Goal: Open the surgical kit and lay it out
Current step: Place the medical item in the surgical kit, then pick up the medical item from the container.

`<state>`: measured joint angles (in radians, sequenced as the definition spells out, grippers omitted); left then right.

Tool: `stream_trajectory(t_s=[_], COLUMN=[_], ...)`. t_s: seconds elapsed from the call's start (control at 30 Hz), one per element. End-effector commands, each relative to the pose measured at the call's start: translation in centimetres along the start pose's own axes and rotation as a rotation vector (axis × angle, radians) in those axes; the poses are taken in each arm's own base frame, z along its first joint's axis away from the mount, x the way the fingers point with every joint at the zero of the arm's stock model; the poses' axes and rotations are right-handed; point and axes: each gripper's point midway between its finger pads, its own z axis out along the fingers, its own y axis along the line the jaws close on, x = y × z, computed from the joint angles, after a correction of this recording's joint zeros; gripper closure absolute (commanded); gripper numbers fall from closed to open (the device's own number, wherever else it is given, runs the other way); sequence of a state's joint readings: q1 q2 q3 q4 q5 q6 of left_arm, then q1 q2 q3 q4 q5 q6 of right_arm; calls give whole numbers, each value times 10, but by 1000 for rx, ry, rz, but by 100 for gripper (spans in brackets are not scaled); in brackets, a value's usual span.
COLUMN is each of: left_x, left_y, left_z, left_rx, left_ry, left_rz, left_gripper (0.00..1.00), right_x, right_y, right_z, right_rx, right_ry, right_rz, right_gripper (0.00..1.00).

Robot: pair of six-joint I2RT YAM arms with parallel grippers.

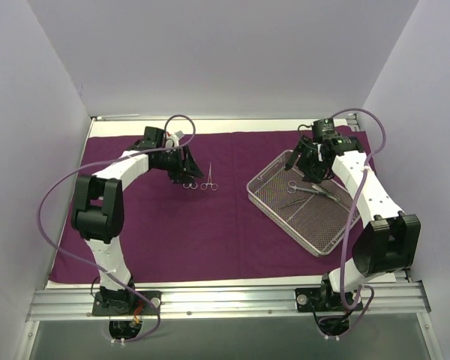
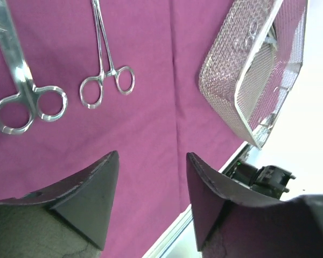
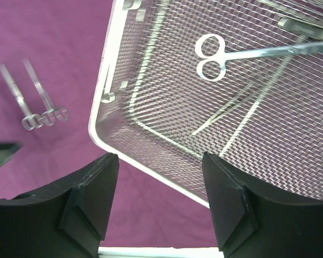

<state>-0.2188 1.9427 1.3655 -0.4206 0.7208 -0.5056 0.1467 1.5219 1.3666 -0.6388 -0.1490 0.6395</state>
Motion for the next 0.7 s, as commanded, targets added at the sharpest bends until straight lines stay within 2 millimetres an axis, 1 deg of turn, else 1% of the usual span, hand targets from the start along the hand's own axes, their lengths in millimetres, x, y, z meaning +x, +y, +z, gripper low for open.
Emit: stream_trajectory(t_s=[0.0, 0.03, 0.07, 0.13, 0.17, 0.2, 0.23, 0.27, 0.33, 0.4, 0.43, 0.47, 0.53, 0.67], left_x=[-19, -29, -34, -43, -45, -41, -44, -40, -34, -29, -24, -22, -15, -8], left_y=[-16, -1, 1, 12, 14, 19, 19, 21, 23, 21, 25, 23, 29, 28], left_z=[-38, -45, -52, -59, -60, -62, -62, -63, -62, -63, -62, -65, -66, -74], left_rx=[-48, -145, -189, -282, -309, -340, -377, -398, -442, -459, -475, -490, -510, -522], left_ry=[-82, -122, -134, -162, -163, -145, -150, -136, -122, -120, -111, -120, -110, -128], left_rz=[82, 103, 111, 142, 147, 145, 178, 184, 208, 229, 232, 244, 236, 235], left_gripper=[39, 41, 42, 42, 43, 43, 43, 43, 42, 42, 41, 41, 41, 40], right_x=[4, 0, 5, 0, -1, 4, 4, 3, 2, 0, 3, -1, -6, -10], right_y=[-32, -44, -53, -74, -79, -88, -94, -96, -105, -109, -113, -119, -118, -120], right_z=[13, 15, 18, 22, 26, 31, 34, 41, 51, 57, 62, 62, 67, 75], right_rx=[132, 182, 214, 298, 314, 342, 375, 386, 436, 467, 501, 538, 539, 585], right_ry=[10, -13, -10, -57, -69, -66, -83, -90, -107, -114, -108, -138, -171, -221], right_rz=[54, 70, 94, 133, 154, 175, 213, 229, 262, 280, 304, 313, 353, 408], right_gripper=[38, 41, 43, 45, 46, 46, 48, 48, 45, 41, 40, 38, 36, 36])
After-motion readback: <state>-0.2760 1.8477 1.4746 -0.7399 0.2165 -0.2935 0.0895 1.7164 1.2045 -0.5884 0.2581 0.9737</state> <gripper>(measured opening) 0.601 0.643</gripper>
